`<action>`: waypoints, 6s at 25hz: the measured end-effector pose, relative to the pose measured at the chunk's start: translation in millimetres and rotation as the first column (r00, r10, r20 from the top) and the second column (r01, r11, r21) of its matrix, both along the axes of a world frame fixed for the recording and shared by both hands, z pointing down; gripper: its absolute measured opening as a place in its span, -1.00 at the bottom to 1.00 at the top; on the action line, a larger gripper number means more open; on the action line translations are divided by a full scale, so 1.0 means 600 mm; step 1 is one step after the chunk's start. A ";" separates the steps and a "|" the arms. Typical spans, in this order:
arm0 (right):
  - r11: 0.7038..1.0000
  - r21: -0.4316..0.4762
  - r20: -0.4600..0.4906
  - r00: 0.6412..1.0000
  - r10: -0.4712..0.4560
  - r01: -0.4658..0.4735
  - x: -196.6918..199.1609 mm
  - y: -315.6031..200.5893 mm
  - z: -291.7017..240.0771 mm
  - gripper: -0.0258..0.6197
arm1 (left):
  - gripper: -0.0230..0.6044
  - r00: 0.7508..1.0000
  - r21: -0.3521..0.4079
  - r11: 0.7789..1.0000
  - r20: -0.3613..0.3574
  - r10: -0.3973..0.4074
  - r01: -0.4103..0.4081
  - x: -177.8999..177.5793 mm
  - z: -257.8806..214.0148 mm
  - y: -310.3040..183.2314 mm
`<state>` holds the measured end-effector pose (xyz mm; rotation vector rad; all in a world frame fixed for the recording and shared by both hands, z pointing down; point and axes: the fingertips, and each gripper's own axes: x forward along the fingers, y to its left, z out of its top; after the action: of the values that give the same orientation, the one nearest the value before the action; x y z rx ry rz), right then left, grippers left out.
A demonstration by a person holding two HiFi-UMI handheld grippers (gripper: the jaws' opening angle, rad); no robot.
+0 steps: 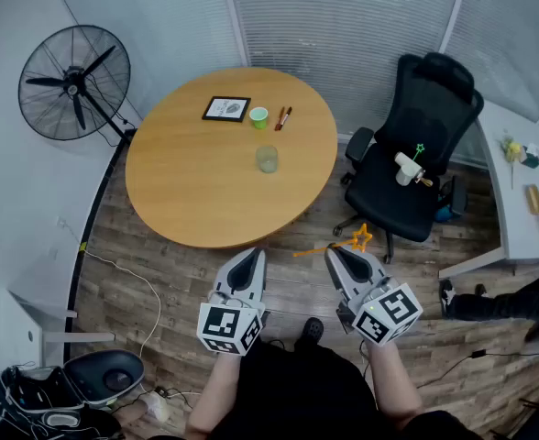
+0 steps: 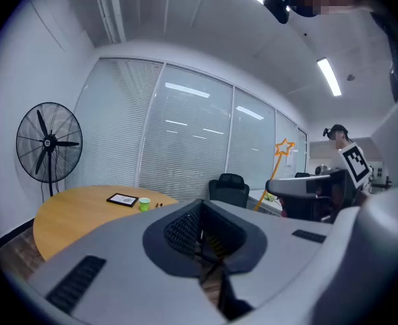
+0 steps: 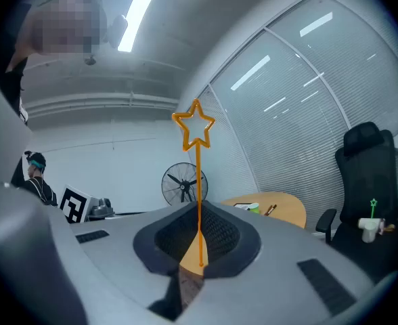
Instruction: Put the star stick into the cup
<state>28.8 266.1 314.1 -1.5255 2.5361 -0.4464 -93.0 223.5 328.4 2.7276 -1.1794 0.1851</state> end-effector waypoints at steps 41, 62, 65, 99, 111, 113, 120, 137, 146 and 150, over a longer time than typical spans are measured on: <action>0.998 -0.033 0.006 0.998 0.059 -0.059 0.047 0.033 0.035 -0.84 | -0.93 0.999 -0.037 0.999 0.028 -0.015 0.017 0.004 0.034 0.025; 0.988 -0.090 -0.046 0.992 0.120 -0.123 0.043 -0.241 0.033 -0.84 | -0.93 0.994 -0.066 0.993 0.051 0.097 -0.094 0.005 0.059 -0.274; 0.986 -0.090 -0.058 0.989 0.135 -0.140 0.038 -0.275 0.028 -0.84 | -0.93 0.992 -0.063 0.991 0.044 0.119 -0.116 0.005 0.058 -0.310; 0.976 -0.121 -0.103 0.980 0.168 -0.180 -0.002 -0.447 0.040 -0.84 | -0.93 0.981 -0.114 0.974 -0.023 0.194 -0.196 -0.027 0.089 -0.476; 0.994 -0.111 -0.053 0.999 -0.012 0.006 0.024 -0.579 0.045 -0.84 | -0.93 0.999 -0.122 0.992 0.023 0.030 -0.027 -0.010 0.086 -0.550; 0.993 -0.111 -0.046 0.998 -0.044 0.039 0.032 -0.606 0.047 -0.84 | -0.93 0.999 -0.124 0.992 0.034 -0.002 0.007 -0.005 0.088 -0.566; 0.977 -0.136 -0.026 0.985 -0.168 0.163 0.049 -0.677 0.070 -0.84 | -0.93 0.992 -0.136 0.983 0.049 -0.116 0.122 0.017 0.095 -0.605; 0.892 -0.220 0.018 0.916 -0.400 0.394 0.048 -0.761 0.155 -0.84 | -0.93 0.946 -0.173 0.930 0.089 -0.313 0.324 0.055 0.132 -0.629; 0.859 -0.273 0.032 0.897 -0.441 0.433 0.028 -0.765 0.198 -0.84 | -0.93 0.933 -0.211 0.909 0.112 -0.342 0.358 0.046 0.160 -0.617; 0.850 -0.301 0.032 0.895 -0.444 0.433 0.022 -0.770 0.220 -0.84 | -0.93 0.932 -0.224 0.905 0.110 -0.345 0.361 0.044 0.171 -0.618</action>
<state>42.0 -195.8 446.4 -1.0110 2.9565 -0.9077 -66.4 -147.3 430.9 2.2703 -1.5349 0.3503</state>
